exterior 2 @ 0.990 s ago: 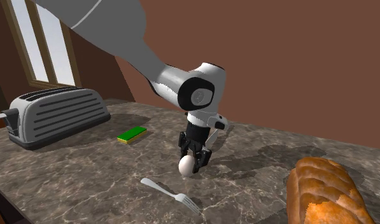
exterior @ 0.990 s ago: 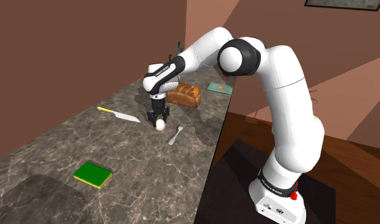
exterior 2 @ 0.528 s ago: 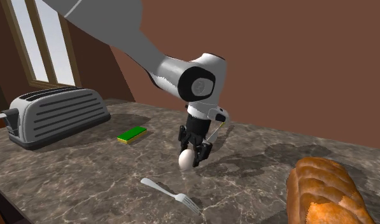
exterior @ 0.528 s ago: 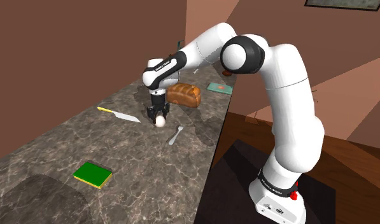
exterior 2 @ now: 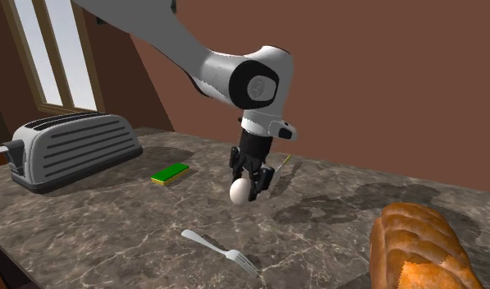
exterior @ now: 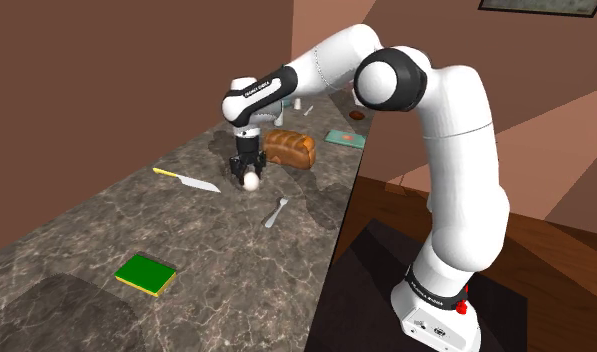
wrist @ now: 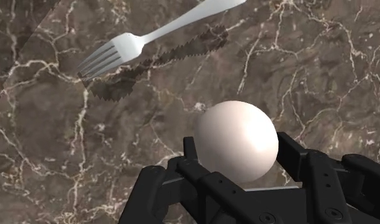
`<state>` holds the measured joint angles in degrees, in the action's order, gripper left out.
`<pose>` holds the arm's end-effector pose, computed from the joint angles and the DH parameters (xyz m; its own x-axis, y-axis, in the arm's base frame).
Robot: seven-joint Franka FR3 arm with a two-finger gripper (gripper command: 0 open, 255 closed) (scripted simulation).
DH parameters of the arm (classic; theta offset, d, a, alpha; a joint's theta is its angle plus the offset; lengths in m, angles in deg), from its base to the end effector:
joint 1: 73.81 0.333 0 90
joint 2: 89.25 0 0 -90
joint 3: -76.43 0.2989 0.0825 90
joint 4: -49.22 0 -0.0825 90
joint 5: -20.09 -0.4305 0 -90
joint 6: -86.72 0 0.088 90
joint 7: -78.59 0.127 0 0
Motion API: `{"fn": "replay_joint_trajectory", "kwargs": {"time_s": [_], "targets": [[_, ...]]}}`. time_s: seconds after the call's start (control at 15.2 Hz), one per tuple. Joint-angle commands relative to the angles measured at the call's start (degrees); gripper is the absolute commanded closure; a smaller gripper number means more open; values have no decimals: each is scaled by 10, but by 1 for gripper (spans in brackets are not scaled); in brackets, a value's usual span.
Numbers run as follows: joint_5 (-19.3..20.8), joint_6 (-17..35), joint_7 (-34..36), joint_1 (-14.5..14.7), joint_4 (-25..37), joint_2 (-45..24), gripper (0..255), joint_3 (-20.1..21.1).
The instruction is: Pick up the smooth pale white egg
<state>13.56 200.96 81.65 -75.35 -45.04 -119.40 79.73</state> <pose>0.6874 0.0277 0.2355 0.9800 -0.0719 -0.1856 -0.0939 -0.9892 -0.1128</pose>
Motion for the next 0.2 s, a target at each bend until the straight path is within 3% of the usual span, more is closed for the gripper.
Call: {"fn": "replay_joint_trajectory", "kwargs": {"time_s": [0.0,0.13], "targets": [[0,-10,1,-1,2,8,255,0],[0,-11,1,-1,3,8,255,0]]}}
